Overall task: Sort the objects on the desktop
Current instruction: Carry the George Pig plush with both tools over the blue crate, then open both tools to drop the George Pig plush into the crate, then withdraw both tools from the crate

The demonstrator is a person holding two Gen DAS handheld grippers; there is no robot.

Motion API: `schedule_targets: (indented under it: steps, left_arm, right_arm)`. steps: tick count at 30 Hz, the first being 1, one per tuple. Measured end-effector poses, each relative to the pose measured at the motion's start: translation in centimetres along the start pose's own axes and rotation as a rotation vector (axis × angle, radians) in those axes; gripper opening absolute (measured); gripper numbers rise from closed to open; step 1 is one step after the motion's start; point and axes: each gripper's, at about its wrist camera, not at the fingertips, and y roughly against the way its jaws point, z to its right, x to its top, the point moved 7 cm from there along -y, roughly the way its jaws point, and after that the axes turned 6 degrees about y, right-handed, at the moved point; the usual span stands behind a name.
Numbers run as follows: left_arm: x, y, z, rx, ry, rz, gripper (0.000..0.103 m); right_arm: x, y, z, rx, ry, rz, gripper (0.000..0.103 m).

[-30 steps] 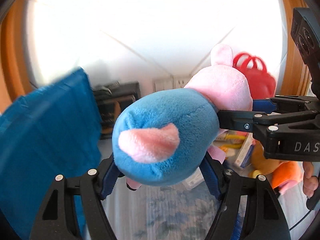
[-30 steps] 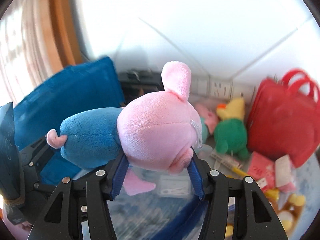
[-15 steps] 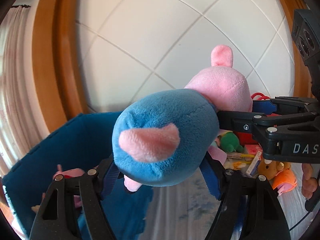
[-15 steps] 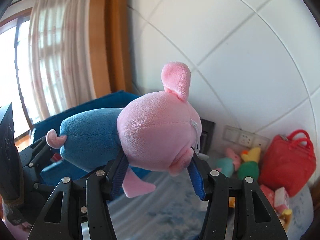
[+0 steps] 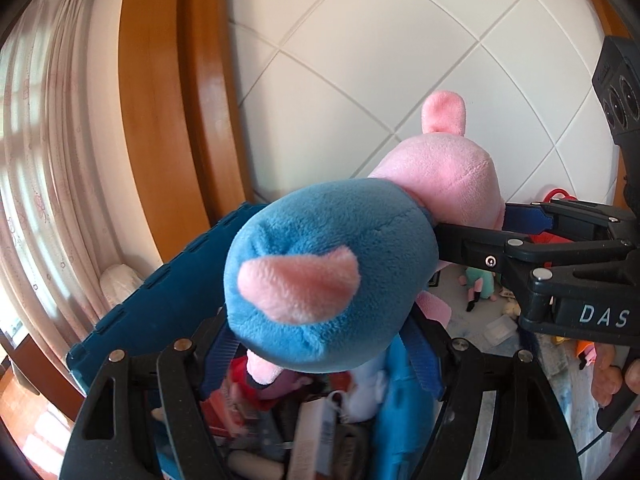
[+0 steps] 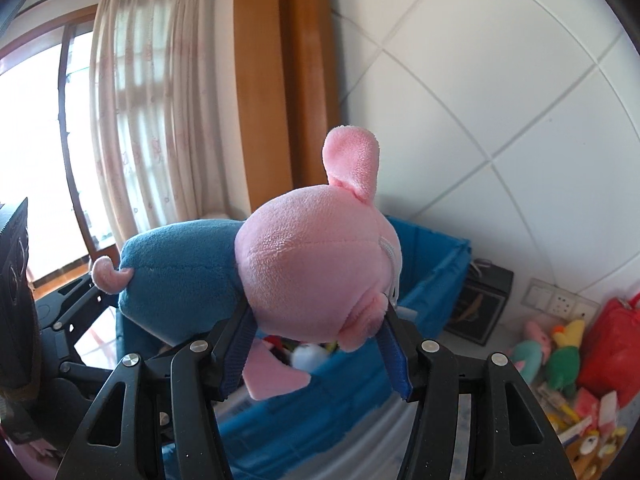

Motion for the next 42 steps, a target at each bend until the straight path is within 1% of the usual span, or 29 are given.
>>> schedule_targets:
  steps: [6,11,16,18,19,23,26,28,30,31,33,36,37,40,42]
  left_arm:
    - [-1.5,-1.5,-3.6,-0.016,0.009,-0.044,0.074]
    - [-2.6,-2.7,-5.3,-0.039,0.017,-0.089,0.075]
    - [-3.3,-3.3,-5.8,-0.053,0.015,-0.118,0.076]
    - [-4.0,-3.3,-6.1,-0.06,0.013,-0.139,0.076]
    - [-4.2,-3.5,-6.1,-0.059,0.012,-0.147,0.078]
    - [-4.7,-3.9,-6.2,-0.045,0.0,-0.172,0.08]
    - [-5.0,-3.8,-6.4,-0.028,-0.005,-0.172,0.08]
    - [-5.0,-3.3,-6.6,-0.031,0.004,-0.168,0.08]
    - [-5.0,-2.6,-6.8,-0.026,0.006,-0.153,0.08]
    - [-5.0,-2.3,-6.8,-0.025,0.009,-0.146,0.08]
    - [-5.0,-1.4,-6.9,-0.026,0.02,-0.126,0.08]
    - [-5.0,-0.1,-7.1,-0.039,0.041,-0.099,0.086]
    - [-5.0,0.4,-7.2,-0.047,0.05,-0.085,0.087]
    - [-5.4,1.7,-7.2,-0.074,0.06,-0.054,0.091]
    - [-5.4,2.2,-7.1,-0.075,0.072,-0.039,0.091]
  right_arm:
    - [-0.2,-3.2,-3.4,-0.005,-0.01,-0.041,0.058]
    - [-0.9,-5.2,-4.5,-0.021,-0.021,-0.081,0.059]
    - [-1.9,-6.0,-4.7,-0.028,-0.028,-0.116,0.059]
    - [-2.2,-6.4,-4.8,-0.026,-0.034,-0.129,0.063]
    - [-2.5,-6.7,-4.7,-0.034,-0.037,-0.143,0.064]
    - [-3.2,-7.5,-4.5,-0.077,-0.038,-0.181,0.066]
    - [-3.4,-7.6,-4.8,-0.082,-0.041,-0.189,0.066]
    - [-3.5,-7.4,-5.1,-0.096,-0.03,-0.19,0.072]
    - [-3.5,-7.0,-5.5,-0.121,-0.015,-0.187,0.087]
    - [-3.5,-6.6,-5.7,-0.137,-0.006,-0.179,0.09]
    - [-3.5,-5.7,-6.0,-0.165,0.005,-0.161,0.102]
    - [-3.3,-3.7,-6.0,-0.229,0.003,-0.132,0.103]
    - [-3.4,-2.7,-5.7,-0.26,-0.007,-0.122,0.103]
    - [-3.7,-0.6,-5.3,-0.304,-0.038,-0.107,0.103]
    - [-4.2,0.4,-5.1,-0.347,-0.057,-0.11,0.103]
